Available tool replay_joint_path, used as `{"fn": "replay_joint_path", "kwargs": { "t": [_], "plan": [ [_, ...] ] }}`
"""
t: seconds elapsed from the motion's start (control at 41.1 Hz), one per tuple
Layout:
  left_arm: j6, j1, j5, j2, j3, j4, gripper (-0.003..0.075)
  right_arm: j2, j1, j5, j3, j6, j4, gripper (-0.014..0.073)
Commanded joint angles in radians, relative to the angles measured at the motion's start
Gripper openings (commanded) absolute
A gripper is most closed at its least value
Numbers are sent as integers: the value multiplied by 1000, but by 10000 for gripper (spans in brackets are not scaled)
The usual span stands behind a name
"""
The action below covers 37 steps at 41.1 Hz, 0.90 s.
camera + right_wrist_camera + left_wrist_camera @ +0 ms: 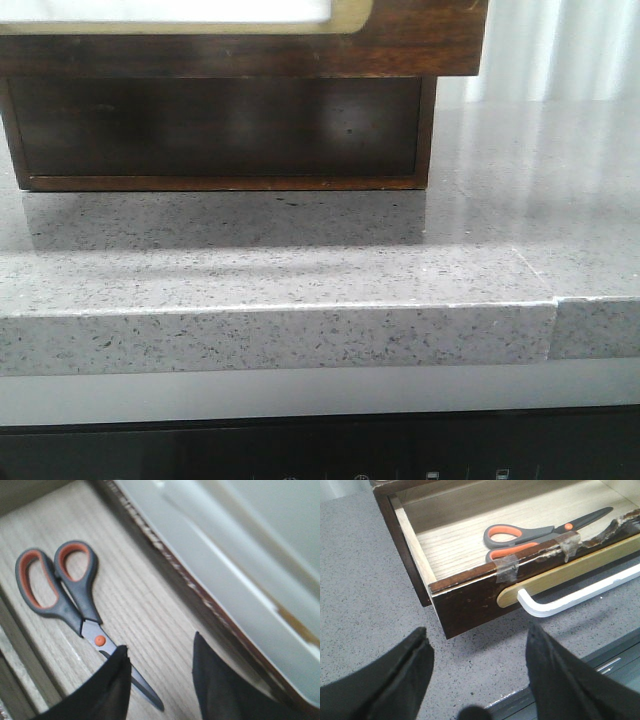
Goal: Put scissors in drawer with both arms
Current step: 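Lift the right gripper out of the drawer and withdraw it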
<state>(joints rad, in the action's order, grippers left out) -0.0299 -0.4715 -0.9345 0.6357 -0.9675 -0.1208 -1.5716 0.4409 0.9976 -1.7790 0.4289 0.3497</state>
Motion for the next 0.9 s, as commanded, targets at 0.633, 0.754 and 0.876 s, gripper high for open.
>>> {"fn": "replay_joint_path", "kwargs": {
  "t": [0.633,0.754,0.876],
  "plan": [
    [-9,-9,75,5,-32,1,408,713,-31,15,502,-305,-212,331],
    [-9,-9,75,5,-32,1,408,831,-31,-59,616,-327,-219,331],
    [-9,-9,75,5,-32,1,408,927,-31,-91,705,-326,-227,331]
  ]
}}
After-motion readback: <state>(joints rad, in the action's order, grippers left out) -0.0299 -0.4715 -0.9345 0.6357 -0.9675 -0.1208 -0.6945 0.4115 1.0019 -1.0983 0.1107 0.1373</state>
